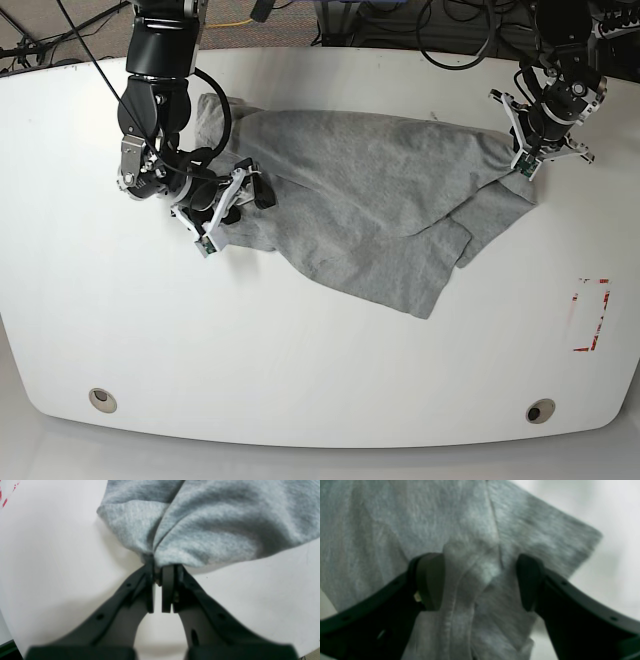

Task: Fold the T-shirt properly
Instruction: 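Regrasp the shirt edge with the right gripper beside its previous hold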

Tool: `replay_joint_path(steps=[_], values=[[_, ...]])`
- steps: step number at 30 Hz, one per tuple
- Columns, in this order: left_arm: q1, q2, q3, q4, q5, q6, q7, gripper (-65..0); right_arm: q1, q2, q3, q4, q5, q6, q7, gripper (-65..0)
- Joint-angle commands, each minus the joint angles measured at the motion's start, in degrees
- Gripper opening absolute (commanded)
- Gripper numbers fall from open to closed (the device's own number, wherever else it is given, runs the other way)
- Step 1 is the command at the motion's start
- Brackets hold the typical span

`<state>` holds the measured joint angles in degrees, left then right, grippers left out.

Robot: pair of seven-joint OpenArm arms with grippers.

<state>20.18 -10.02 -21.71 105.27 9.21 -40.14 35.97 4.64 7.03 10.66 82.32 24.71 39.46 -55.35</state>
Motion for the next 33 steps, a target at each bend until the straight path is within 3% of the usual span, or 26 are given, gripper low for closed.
replay_joint_path(steps=[1, 14, 17, 23, 26, 33], values=[[-0.2, -0.6, -0.3, 1.1, -0.3, 0.1, -0.9, -65.0, 1.1, -1.1, -0.4, 1.0, 1.0, 0.5, 1.0, -22.0], [-0.4, -0.5, -0.3, 1.0, -0.3, 0.1, -0.9, -65.0, 2.1, -4.7, -0.9, 0.6, 1.1, 0.5, 0.9, -22.7], [-0.4, -0.5, -0.2, 1.0, -0.3, 0.1, -0.9, -65.0, 2.2, -5.3, -0.9, 0.6, 1.1, 0.5, 1.0, -31.2], [-0.4, -0.5, 0.0, 0.8, -0.3, 0.1, -0.9, -65.0, 3.5, -5.6, -0.6, 0.7, 0.9, 0.5, 1.0, -59.9], [-0.4, -0.5, 0.1, 0.8, -0.3, 0.1, -0.9, -65.0, 3.7, -5.6, -0.6, 0.7, 0.7, 0.5, 1.0, -65.0], [-0.5, -0.5, 0.2, 0.8, -0.3, 0.1, -0.9, -65.0, 3.1, -5.5, -0.1, 3.7, 0.8, 0.5, 1.0, -65.0]])
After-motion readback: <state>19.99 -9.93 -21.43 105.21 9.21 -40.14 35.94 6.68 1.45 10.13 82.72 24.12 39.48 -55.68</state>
